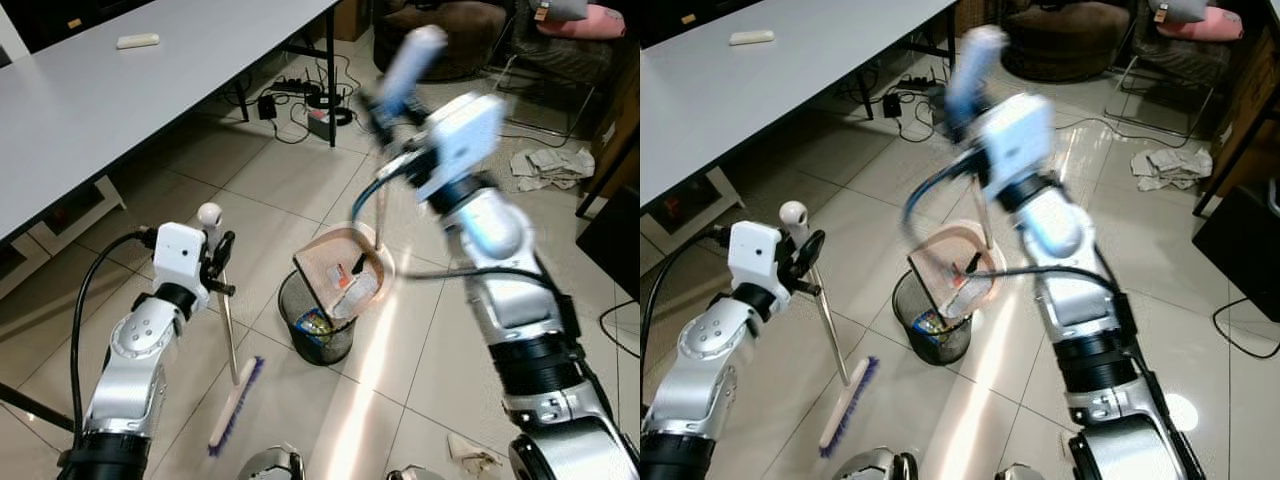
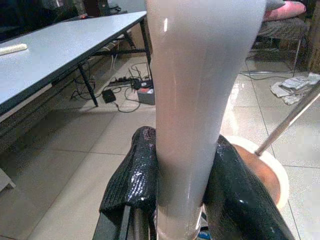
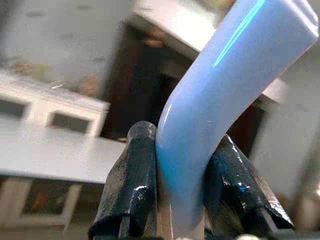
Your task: Sweep floor
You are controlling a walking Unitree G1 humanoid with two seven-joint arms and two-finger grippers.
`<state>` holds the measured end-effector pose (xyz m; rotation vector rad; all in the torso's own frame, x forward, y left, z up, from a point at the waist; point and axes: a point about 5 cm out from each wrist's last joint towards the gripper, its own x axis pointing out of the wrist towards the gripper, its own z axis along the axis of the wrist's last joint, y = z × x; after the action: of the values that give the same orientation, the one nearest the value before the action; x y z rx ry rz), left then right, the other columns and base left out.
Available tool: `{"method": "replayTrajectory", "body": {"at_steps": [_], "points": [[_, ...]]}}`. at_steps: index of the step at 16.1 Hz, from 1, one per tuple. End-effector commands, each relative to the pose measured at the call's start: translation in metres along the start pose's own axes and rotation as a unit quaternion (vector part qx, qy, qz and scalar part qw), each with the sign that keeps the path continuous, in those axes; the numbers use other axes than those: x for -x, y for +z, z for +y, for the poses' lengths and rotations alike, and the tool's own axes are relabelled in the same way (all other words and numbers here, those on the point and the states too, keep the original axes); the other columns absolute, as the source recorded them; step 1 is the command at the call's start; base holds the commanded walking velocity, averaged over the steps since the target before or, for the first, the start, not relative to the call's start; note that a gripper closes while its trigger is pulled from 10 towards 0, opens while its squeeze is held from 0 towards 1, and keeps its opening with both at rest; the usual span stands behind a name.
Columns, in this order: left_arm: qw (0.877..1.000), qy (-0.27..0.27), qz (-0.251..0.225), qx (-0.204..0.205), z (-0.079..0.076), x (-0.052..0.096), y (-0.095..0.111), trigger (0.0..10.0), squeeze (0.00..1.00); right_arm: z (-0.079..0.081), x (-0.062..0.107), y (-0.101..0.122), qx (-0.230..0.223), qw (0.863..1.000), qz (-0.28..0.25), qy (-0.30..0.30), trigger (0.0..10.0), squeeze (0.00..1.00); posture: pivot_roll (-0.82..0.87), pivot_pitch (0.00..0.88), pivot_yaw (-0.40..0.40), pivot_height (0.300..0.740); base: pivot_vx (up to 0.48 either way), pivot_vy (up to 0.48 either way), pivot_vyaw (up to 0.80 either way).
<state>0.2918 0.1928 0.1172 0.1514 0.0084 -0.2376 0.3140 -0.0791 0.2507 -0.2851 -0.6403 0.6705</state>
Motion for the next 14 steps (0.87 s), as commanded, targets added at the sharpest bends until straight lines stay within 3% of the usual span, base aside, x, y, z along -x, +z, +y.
{"method": "replayTrajectory", "body": {"at_steps": [1,9,12,14], "points": [[1.000,0.003,-0.017,-0.010,0.001,-0.005,0.008,10.0,0.00,0.011,-0.009,0.022,0.066,0.995,-0.056,0.057,10.0,0.00,0.03,0.065,0.068,0.740,0.000,0.000,0.00],[1.000,0.004,-0.030,-0.007,-0.004,-0.021,0.011,10.0,0.00,0.035,-0.013,0.021,0.054,0.989,-0.076,0.114,10.0,0.00,0.01,0.008,0.044,0.740,0.000,0.000,0.00],[0.999,0.004,-0.032,-0.008,-0.006,-0.025,0.011,10.0,0.00,0.041,-0.014,0.019,0.087,0.982,-0.074,0.149,10.0,0.00,0.01,0.008,0.039,0.740,0.000,0.000,0.00],[0.999,0.002,-0.034,-0.011,-0.006,-0.026,0.011,10.0,0.00,0.033,-0.015,0.020,0.128,0.979,-0.069,0.143,10.0,0.00,0.01,0.013,0.044,0.740,0.000,0.000,0.00]]}}
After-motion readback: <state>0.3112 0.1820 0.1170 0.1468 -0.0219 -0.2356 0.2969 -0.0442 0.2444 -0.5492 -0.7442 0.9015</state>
